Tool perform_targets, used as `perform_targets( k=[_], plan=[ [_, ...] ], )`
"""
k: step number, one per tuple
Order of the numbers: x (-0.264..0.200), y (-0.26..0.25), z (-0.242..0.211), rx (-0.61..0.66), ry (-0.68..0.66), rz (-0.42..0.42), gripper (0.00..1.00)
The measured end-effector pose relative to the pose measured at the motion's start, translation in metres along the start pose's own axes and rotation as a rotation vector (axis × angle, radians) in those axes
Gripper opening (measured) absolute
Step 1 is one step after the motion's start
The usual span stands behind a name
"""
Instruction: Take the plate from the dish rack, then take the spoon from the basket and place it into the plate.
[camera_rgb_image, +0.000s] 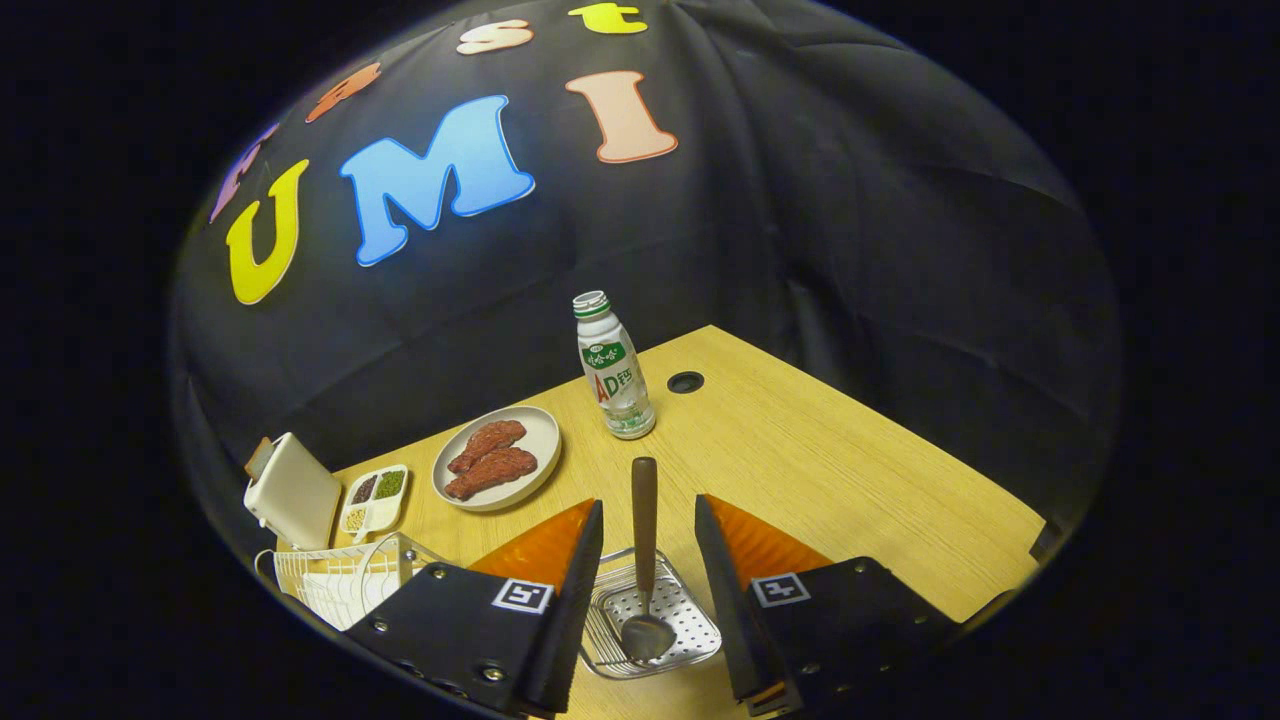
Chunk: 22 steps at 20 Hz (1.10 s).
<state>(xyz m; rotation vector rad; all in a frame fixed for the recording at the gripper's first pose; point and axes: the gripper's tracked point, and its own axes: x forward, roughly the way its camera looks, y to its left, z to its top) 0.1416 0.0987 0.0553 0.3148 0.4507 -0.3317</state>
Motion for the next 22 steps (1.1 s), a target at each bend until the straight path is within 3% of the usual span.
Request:
perform_targets(
  k=[4, 6, 8, 9, 10, 13, 22],
  plan=[
    [0.023, 0.0, -0.011, -0.035, 0.044, 0.0, 0.54],
    [0.029, 0.003, -0.022, -0.076, 0.082, 0.016, 0.4],
    [0.032, 0.009, -0.026, -0.115, 0.093, 0.046, 0.14],
    [0.031, 0.011, -0.025, -0.139, 0.092, 0.048, 0.13],
    [0.031, 0.01, -0.026, -0.154, 0.098, 0.047, 0.07],
    [0.029, 0.016, -0.024, -0.194, 0.088, 0.064, 0.01],
    [-0.009, 0.037, 0.012, -0.26, -0.084, 0.052, 0.01]
  ],
)
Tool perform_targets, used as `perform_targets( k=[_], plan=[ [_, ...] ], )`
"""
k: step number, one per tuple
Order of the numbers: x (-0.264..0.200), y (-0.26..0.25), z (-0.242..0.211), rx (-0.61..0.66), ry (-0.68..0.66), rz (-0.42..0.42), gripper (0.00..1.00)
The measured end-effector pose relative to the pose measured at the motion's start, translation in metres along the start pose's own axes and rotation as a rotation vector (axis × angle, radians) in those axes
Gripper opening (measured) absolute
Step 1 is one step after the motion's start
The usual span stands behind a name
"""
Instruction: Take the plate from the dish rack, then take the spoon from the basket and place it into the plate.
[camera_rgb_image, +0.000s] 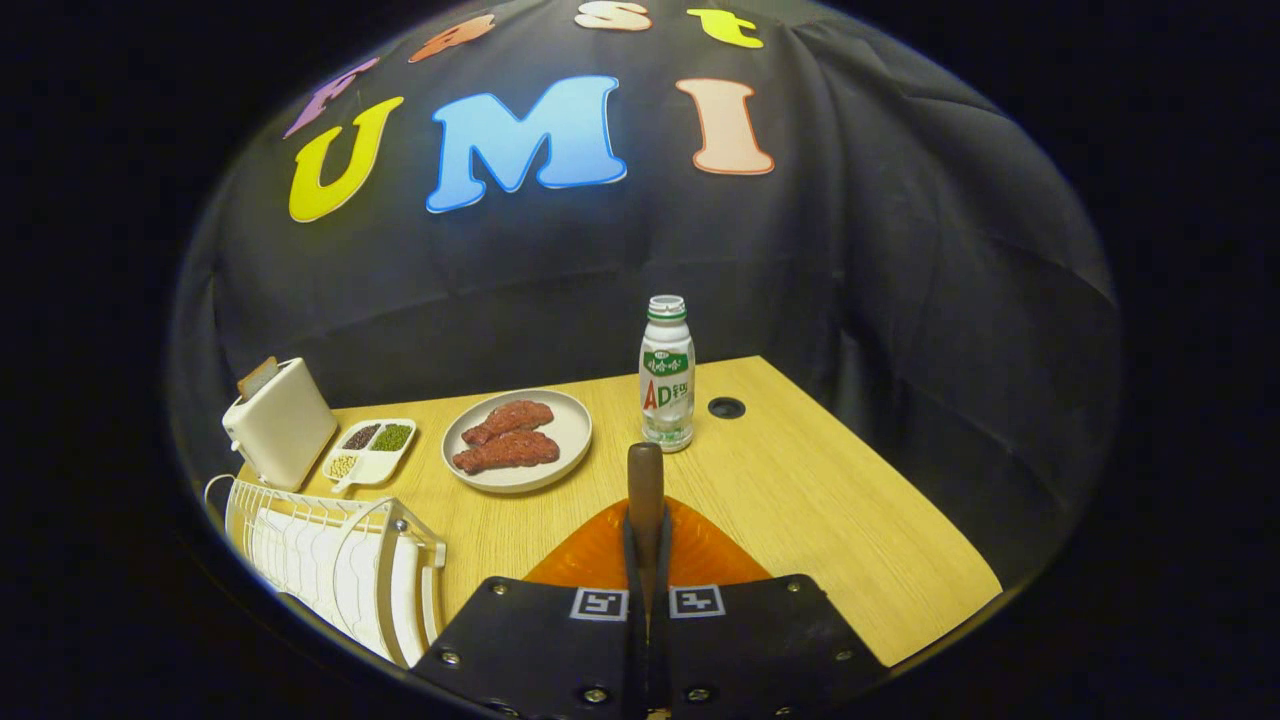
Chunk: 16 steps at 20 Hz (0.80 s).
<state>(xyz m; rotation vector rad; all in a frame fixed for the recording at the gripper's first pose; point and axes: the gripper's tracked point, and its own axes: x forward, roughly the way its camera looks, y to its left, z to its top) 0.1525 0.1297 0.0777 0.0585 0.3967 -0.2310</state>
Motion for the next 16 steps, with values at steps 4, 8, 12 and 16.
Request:
perform_targets(
  k=[4, 8, 12, 16],
  plan=[
    [-0.029, 0.009, 0.042, -0.042, -0.08, 0.002, 0.01],
    [-0.064, 0.033, 0.07, -0.105, -0.147, 0.026, 0.01],
    [-0.107, 0.084, 0.079, -0.153, -0.193, 0.101, 0.01],
    [-0.156, 0.154, 0.069, -0.202, -0.226, 0.233, 0.01]
  ],
)
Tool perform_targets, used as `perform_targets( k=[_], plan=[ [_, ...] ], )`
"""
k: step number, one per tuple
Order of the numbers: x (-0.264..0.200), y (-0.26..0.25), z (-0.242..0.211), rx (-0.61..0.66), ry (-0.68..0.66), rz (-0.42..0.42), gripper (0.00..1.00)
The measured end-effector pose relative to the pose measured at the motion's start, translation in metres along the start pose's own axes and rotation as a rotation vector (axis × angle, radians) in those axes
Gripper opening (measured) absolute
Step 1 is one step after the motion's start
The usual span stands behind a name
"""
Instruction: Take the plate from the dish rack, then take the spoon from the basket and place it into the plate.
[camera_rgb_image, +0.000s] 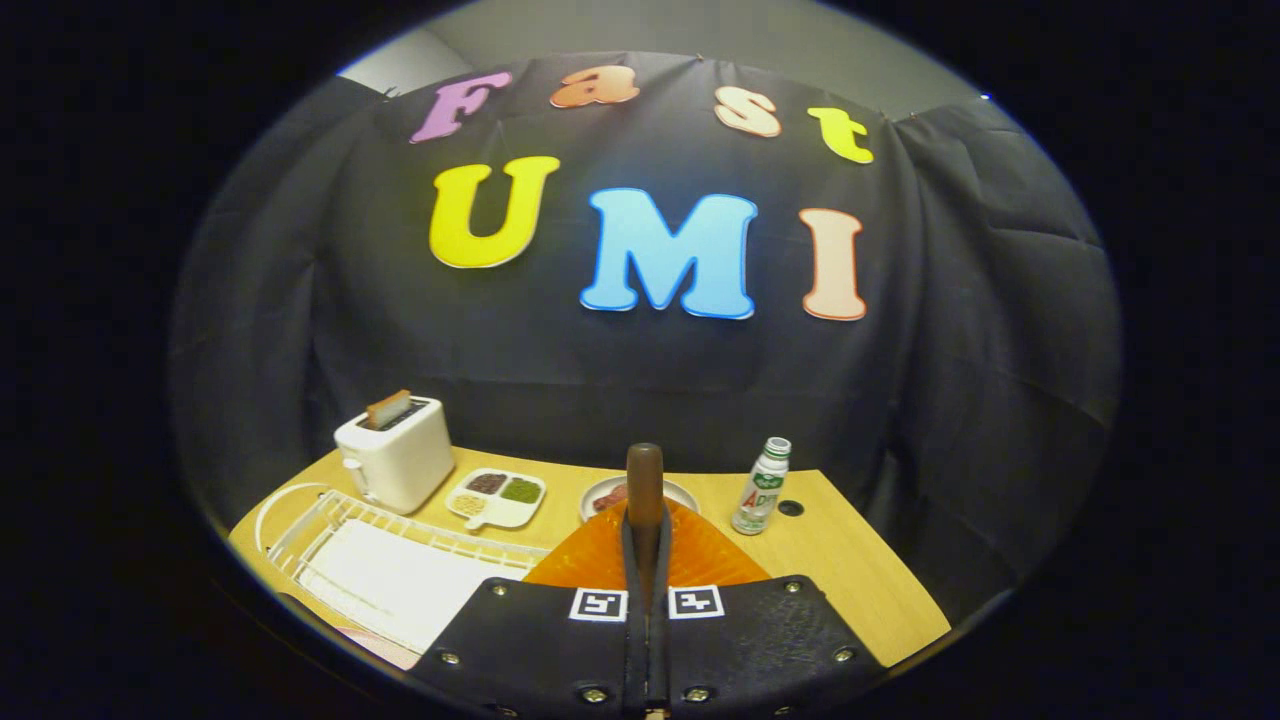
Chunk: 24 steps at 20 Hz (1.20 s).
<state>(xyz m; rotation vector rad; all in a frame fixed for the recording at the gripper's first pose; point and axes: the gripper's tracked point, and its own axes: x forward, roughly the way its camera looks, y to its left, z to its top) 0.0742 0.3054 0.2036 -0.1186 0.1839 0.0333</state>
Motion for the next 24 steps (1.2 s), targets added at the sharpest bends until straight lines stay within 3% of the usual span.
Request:
perform_targets(
  k=[5, 11, 18, 24],
  plan=[
    [-0.05, 0.098, 0.0, -0.035, -0.021, 0.19, 0.01],
    [-0.103, 0.189, -0.05, -0.041, 0.002, 0.389, 0.01],
    [-0.128, 0.244, -0.132, -0.096, 0.084, 0.502, 0.01],
    [-0.136, 0.271, -0.168, -0.089, 0.128, 0.564, 0.01]
  ],
)
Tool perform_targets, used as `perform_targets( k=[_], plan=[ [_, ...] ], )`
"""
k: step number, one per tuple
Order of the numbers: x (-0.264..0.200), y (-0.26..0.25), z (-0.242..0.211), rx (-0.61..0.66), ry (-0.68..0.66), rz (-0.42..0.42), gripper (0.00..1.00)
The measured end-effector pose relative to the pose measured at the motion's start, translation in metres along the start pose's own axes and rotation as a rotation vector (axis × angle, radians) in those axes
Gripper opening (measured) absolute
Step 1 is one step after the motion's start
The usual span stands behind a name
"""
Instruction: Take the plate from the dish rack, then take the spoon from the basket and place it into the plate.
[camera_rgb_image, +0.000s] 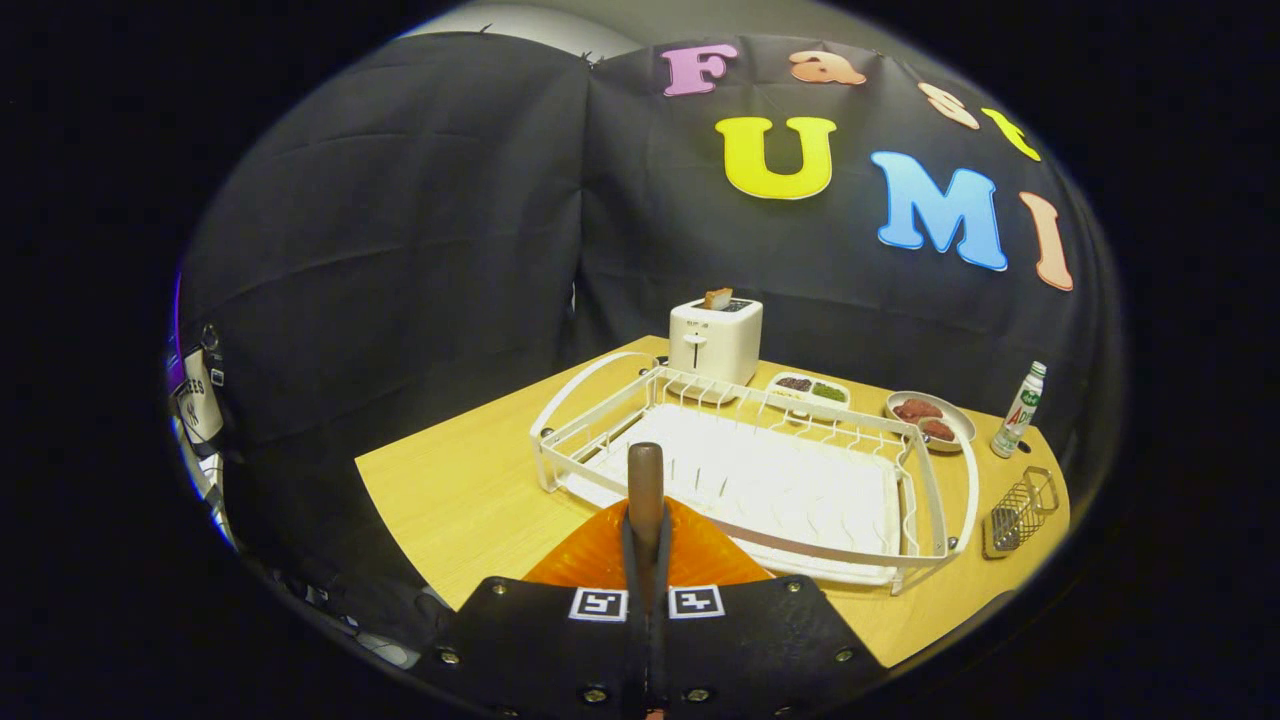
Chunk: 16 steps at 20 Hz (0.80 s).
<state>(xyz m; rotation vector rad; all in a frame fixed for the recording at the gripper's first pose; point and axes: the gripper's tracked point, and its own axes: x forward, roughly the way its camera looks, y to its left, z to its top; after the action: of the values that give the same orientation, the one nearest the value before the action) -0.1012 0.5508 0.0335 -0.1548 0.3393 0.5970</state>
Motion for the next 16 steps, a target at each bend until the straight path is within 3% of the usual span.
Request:
perform_targets(
  k=[14, 16],
  plan=[
    [-0.006, -0.004, -0.017, 0.02, 0.028, 0.008, 0.01],
    [-0.012, -0.007, -0.013, 0.0, 0.013, 0.004, 0.09]
  ],
)
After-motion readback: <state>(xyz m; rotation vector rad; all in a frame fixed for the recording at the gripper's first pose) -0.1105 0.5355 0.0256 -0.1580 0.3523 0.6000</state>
